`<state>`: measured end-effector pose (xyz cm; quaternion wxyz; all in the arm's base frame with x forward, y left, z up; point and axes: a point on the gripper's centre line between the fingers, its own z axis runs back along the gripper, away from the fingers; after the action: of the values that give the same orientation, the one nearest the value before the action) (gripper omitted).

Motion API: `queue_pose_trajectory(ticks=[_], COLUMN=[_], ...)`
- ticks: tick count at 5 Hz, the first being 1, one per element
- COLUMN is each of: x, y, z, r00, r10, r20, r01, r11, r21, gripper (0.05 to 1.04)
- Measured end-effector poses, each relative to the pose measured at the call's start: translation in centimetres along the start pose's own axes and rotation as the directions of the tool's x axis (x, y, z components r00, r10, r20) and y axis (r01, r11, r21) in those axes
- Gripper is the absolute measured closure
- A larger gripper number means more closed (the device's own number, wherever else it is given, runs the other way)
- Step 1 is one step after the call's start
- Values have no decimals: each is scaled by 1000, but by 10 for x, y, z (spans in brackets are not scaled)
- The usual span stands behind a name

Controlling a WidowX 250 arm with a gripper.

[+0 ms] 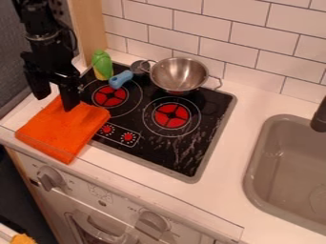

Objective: Moved the corn to the bottom of right burner

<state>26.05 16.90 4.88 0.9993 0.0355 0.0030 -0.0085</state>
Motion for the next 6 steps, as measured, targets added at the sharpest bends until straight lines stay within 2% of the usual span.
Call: queue_pose_trajectory(ticks=[1, 2, 3, 4, 5, 6], x=[-1, 22, 51, 75, 97, 109], y=[-2, 8, 23, 35, 30, 17], z=[-9, -6, 1, 15, 18, 14], r00=[1000, 997, 991, 985, 986, 989], r10=[7, 72, 136, 167, 159, 138], r20=[-23, 9, 12, 39, 51, 56], r01=[-7, -71, -135, -163, -154, -128], r11=[1000, 997, 988, 984, 983, 980], r21=[-22, -44, -75, -77, -101, -152], gripper=[83, 83, 83, 83, 83, 83])
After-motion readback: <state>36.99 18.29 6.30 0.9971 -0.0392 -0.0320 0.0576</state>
